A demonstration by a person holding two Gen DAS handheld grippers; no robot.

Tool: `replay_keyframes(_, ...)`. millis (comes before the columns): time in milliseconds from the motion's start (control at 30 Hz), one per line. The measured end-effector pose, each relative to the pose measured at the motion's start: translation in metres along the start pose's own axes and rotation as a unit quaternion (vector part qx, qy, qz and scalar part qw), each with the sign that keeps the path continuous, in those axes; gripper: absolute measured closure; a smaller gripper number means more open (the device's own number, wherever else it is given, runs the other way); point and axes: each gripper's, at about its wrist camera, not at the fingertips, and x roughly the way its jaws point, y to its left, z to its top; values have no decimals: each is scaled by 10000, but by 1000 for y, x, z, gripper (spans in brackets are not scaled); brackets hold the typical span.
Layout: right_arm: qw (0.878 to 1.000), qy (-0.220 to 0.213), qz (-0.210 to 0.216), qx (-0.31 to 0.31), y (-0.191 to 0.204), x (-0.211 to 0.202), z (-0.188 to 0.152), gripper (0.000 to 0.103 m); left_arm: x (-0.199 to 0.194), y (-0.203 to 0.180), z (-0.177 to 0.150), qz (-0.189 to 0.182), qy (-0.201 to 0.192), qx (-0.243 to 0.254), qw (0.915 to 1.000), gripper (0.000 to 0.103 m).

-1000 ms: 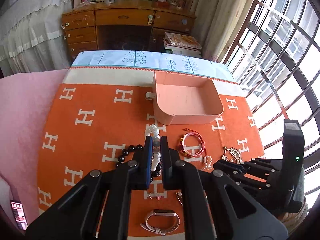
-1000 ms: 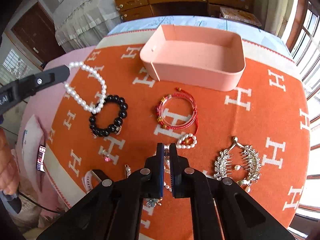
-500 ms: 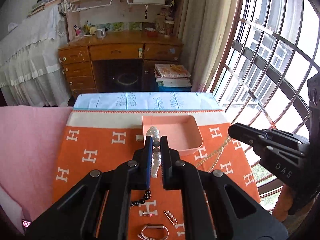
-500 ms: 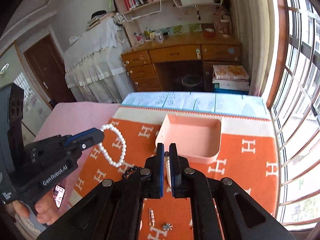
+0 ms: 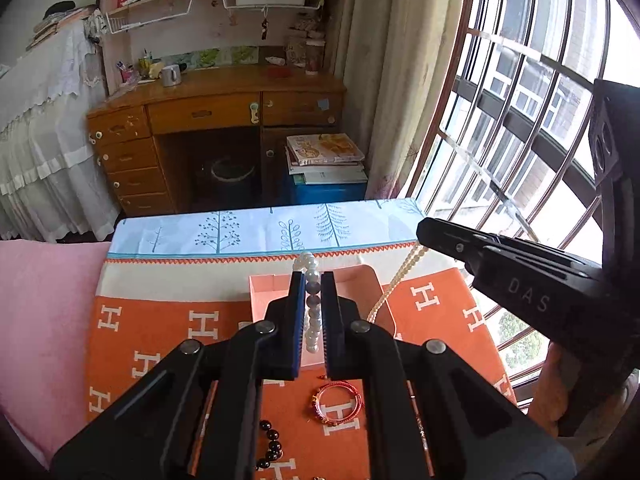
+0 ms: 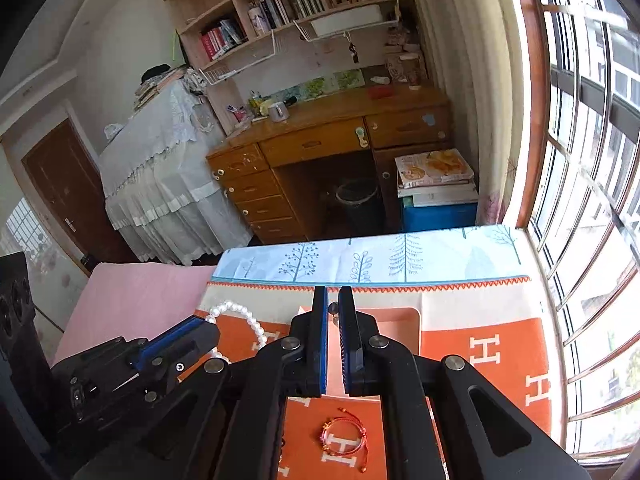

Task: Organize jewelry
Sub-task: 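Carry both pearl pieces over the pink box and open both tools to drop them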

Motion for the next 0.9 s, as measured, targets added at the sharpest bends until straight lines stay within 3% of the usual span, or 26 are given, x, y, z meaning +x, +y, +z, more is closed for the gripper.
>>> replay_keyframes(200, 9979, 567, -112, 298, -36, 76, -23, 98, 89, 1, -25, 201, 606, 116, 9979, 98)
replay_keyframes(400, 9935, 1051, -139, 408, -59, 128, -64, 97, 145, 12, -55, 207, 1363, 55, 9904, 93)
replay_keyframes(500, 9922, 1151, -213, 437, -68, 142, -78, 80, 153, 13, -67, 27, 1507, 123, 9885, 86)
replay_keyframes(533, 9921, 1143, -220, 469, -71, 144, -82, 68, 153, 13, -70, -28, 1517, 157, 9883, 78)
replay_keyframes(567, 9925, 1101, -234, 485, -72, 144, -84, 62, 151, 12, -72, -58, 1520, 188, 9882, 65)
replay_keyframes(633, 9934, 1027, -233, 461, -75, 141, -92, 62, 140, 13, -76, -109, 1440, 239, 9892, 53)
replay_keyframes(900, 9942, 1009, -113, 356, -65, 115, -120, 61, 98, 24, -88, -81, 1561, 295, 9873, 52)
